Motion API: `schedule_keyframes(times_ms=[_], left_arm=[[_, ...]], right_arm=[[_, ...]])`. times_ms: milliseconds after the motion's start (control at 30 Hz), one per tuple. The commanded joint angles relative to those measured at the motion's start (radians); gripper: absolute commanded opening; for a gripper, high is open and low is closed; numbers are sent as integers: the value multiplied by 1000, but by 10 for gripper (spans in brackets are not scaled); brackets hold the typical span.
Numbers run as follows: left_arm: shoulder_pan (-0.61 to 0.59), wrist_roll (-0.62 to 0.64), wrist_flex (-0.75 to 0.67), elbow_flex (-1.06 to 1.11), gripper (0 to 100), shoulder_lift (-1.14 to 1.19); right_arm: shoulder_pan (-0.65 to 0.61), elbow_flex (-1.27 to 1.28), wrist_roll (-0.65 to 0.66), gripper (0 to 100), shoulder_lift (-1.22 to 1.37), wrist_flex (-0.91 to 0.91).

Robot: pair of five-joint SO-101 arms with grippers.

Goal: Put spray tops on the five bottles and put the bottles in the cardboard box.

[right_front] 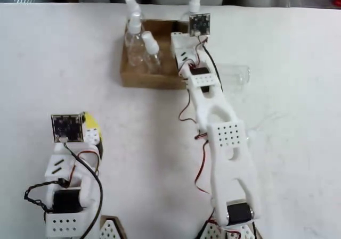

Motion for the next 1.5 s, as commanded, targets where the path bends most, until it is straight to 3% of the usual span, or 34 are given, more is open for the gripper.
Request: schedule_keyframes(times_ms=[0,233,500,733,833,1000,1467], left_arm=[[13,-9,-20,0,24,-7],[13,-9,-20,0,24,-7],[13,-9,-20,0,24,-7],[13,-9,-20,0,24,-7],[13,-9,-20,0,24,-7],[13,-9,-20,0,24,-7],[15,-11,-20,0,24,-7]], right_arm=[[41,-12,-58,304,-127,87],[41,-12,-83,304,-170,200],[41,-20,-75,290,-162,179],[48,-25,-74,9,-105,5],[54,-25,-64,56,-94,-16],[58,-25,-26,13,-96,-21],[120,-78,-26,16,-96,-70]])
